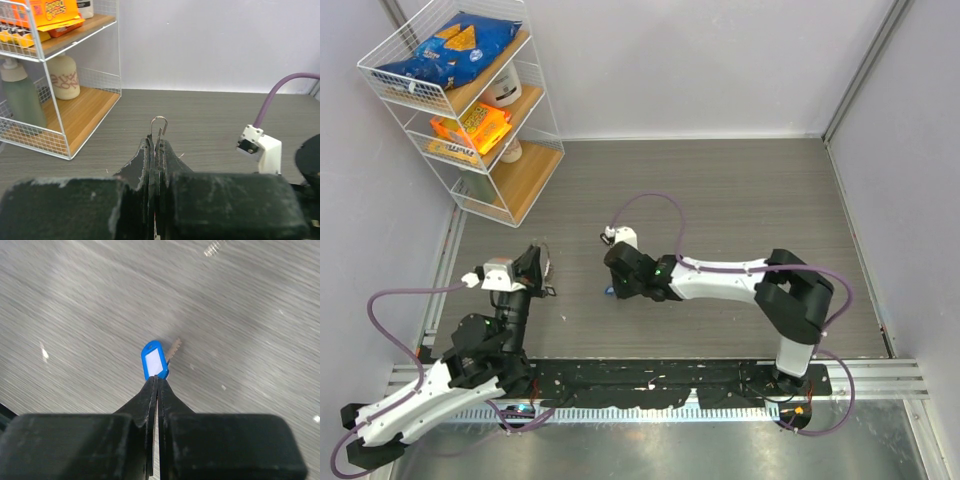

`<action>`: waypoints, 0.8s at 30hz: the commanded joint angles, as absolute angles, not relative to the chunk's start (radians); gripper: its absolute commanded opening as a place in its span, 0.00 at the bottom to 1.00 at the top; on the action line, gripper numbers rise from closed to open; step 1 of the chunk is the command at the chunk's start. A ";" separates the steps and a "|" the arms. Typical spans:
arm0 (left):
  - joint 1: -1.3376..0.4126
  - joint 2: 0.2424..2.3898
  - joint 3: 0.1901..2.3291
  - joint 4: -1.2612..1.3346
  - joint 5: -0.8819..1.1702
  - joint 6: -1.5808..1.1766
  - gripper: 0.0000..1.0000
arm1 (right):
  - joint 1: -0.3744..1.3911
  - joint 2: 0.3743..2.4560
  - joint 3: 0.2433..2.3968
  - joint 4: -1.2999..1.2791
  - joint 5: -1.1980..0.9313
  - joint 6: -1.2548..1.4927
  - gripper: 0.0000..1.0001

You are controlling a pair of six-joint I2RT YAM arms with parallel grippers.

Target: Put the keys on the keyring

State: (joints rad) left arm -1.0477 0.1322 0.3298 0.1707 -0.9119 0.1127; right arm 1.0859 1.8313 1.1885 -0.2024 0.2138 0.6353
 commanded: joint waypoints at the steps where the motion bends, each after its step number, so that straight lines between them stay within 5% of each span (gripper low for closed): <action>1: -1.046 0.176 0.356 0.192 -0.833 0.080 0.00 | 1.094 1.706 1.046 -0.147 0.233 0.453 0.06; 12: -1.046 0.282 0.385 0.192 -0.568 0.029 0.00 | 1.100 1.248 0.724 -0.032 0.031 0.238 0.06; 24: -1.046 0.268 0.359 0.261 -0.243 0.025 0.00 | 1.100 0.864 0.727 -0.135 -0.242 0.115 0.06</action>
